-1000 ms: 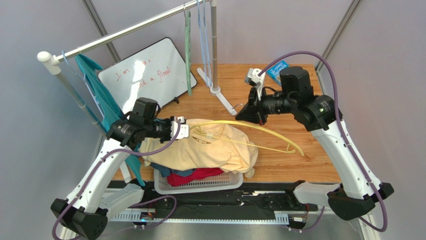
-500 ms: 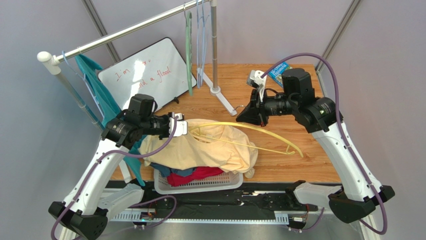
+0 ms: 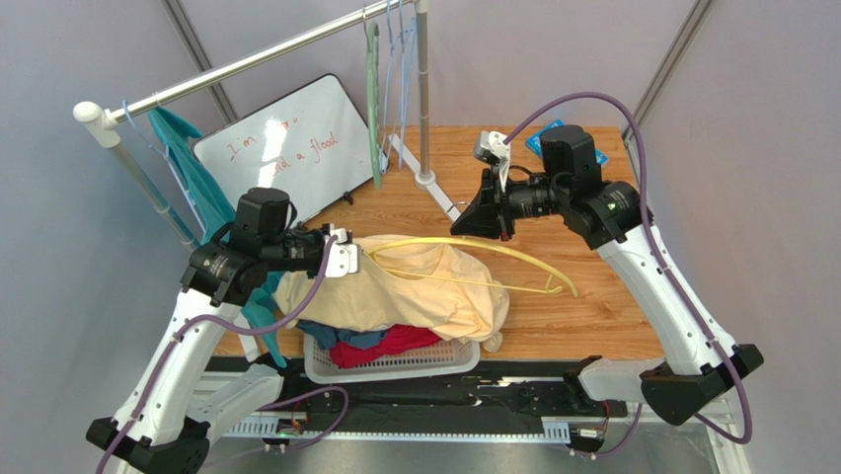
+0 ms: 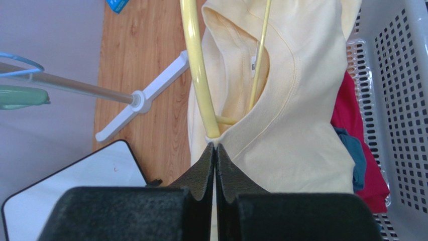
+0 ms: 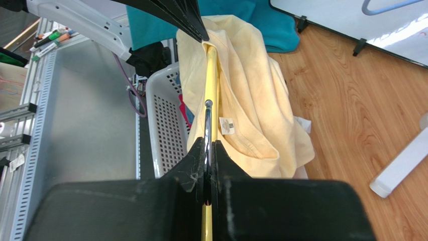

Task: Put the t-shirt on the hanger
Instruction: Place the T-shirt at the clothesline.

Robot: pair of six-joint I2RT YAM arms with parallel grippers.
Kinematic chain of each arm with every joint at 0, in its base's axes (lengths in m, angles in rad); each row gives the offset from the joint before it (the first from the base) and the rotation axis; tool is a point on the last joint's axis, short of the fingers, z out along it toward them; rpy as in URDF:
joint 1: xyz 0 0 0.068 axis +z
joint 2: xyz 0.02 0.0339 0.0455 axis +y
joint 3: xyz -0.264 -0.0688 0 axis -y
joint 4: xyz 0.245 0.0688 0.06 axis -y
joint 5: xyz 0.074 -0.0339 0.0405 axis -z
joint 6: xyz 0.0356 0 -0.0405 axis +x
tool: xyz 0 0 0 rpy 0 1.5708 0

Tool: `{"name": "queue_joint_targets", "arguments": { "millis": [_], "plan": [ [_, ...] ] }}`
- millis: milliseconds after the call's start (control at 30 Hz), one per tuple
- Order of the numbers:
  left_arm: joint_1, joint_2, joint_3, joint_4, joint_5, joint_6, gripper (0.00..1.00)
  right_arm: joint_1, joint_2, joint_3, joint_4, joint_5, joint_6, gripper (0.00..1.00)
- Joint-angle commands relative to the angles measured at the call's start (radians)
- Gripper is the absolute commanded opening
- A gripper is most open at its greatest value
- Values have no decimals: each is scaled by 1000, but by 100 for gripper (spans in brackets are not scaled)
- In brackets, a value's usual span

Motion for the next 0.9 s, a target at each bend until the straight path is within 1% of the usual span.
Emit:
{"name": "queue_joint_targets", "arguments": {
  "millis": [0,167,367,600,867],
  "plan": [
    [-5,-32,45,-2,79,19,0,5,8,1,88,-85,46,0],
    [-23,-42,48,-2,93,13,0,19,38,-23,198,-95,104,0],
    [-37,-34,62,16,90,-10,0,74,85,-36,297,-105,162,0],
    [-62,-23,82,49,91,-37,0,137,137,-52,361,-97,172,0],
    [-103,0,94,88,88,-65,0,174,209,-5,418,-111,188,0]
  ]
}}
